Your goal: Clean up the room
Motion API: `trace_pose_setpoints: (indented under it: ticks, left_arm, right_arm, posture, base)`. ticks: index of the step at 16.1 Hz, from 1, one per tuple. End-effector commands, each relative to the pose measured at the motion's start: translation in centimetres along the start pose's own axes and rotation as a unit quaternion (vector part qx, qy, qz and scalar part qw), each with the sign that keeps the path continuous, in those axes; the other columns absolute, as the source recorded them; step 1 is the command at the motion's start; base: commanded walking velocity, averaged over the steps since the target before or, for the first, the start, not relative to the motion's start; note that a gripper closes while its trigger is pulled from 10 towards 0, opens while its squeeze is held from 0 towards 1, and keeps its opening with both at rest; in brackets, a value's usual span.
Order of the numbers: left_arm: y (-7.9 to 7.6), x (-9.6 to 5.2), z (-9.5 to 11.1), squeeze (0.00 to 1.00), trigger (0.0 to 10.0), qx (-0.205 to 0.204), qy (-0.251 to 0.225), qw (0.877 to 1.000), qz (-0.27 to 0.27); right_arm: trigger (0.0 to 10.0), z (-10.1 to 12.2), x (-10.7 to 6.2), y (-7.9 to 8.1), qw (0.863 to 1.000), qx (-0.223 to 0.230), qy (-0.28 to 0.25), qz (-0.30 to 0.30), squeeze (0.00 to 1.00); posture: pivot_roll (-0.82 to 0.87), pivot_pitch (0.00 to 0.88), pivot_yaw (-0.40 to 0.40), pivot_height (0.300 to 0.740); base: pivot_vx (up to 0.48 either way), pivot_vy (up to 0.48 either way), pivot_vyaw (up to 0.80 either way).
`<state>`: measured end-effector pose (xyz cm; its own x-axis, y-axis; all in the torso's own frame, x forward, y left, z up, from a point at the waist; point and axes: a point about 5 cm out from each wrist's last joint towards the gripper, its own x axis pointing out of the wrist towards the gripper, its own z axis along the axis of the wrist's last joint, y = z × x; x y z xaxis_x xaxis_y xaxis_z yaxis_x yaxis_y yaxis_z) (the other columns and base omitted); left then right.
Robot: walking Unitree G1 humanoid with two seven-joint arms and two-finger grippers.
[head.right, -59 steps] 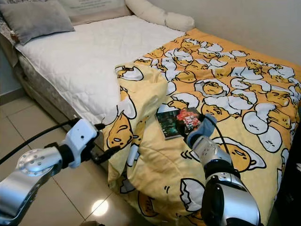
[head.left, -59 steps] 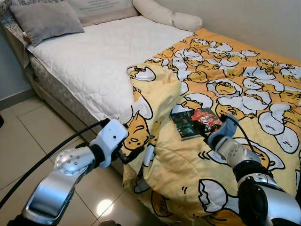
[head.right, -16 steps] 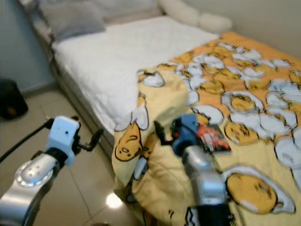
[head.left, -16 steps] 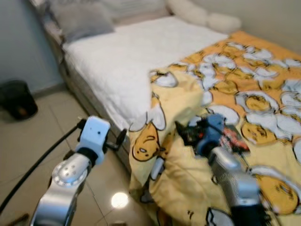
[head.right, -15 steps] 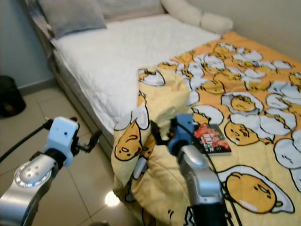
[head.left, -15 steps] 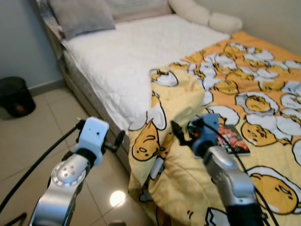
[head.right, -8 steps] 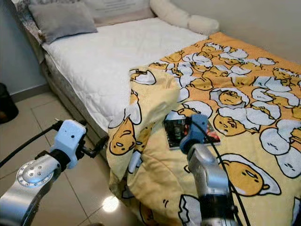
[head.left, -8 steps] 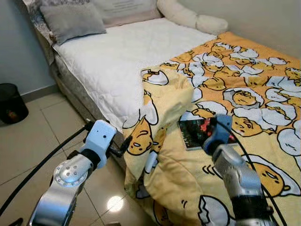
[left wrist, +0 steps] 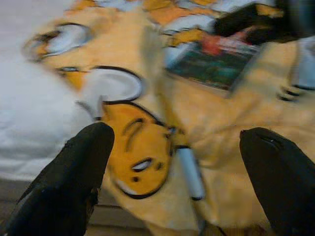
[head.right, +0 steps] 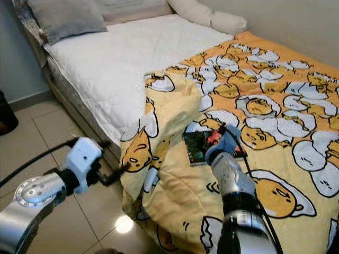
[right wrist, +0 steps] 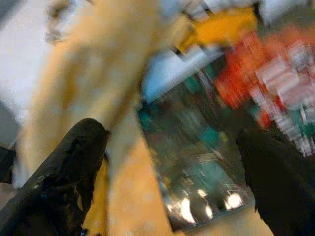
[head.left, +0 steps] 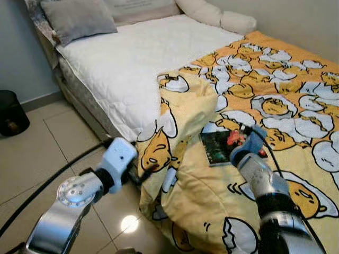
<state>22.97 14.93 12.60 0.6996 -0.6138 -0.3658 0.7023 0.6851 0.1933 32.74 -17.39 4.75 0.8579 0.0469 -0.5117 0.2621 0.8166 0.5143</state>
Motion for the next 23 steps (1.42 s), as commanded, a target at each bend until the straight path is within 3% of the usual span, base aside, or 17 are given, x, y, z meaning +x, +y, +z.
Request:
trace_pose_setpoints:
  ticks: [1, 4, 5, 8, 23]
  left_arm:
    - [-0.9, -0.1, 0.9, 0.0, 10.0, 0.014, -0.007, 0.998, -0.06]
    - [-1.6, -0.7, 1.1, 0.0, 10.0, 0.029, 0.007, 0.991, -0.131]
    - [-1.6, -0.8, 1.0, 0.0, 10.0, 0.031, 0.012, 0.989, -0.142]
    - [-1.4, -1.0, 0.9, 0.0, 10.0, 0.037, 0.023, 0.987, -0.157]
    - [-1.4, -1.1, 1.0, 0.0, 10.0, 0.03, 0.031, 0.984, -0.17]
  right_arm:
    - [10.0, 0.1, 0.4, -1.1, 0.998, 0.044, 0.003, -0.037, 1.0]
    - [10.0, 0.4, 0.7, -1.9, 0.995, 0.085, 0.002, -0.054, 1.0]
    - [10.0, 0.6, 0.8, -2.0, 0.994, 0.1, -0.002, -0.054, 0.0]
    - [10.0, 1.1, 0.9, -2.2, 0.989, 0.137, -0.008, -0.058, 0.0]
    - [10.0, 0.8, 0.7, -3.7, 0.982, 0.165, -0.015, -0.095, 0.0]
  posture:
    - [0.07, 0.0, -0.03, 0.74]
    - [0.08, 0.0, -0.022, 0.74]
    - [0.08, 0.0, -0.02, 0.74]
    - [0.08, 0.0, -0.017, 0.74]
    - [0.07, 0.0, -0.021, 0.74]
  base:
    - [0.0, 0.0, 0.0]
    - [0.0, 0.0, 0.0]
    - [0.0, 0.0, 0.0]
    - [0.0, 0.0, 0.0]
    - [0.0, 0.0, 0.0]
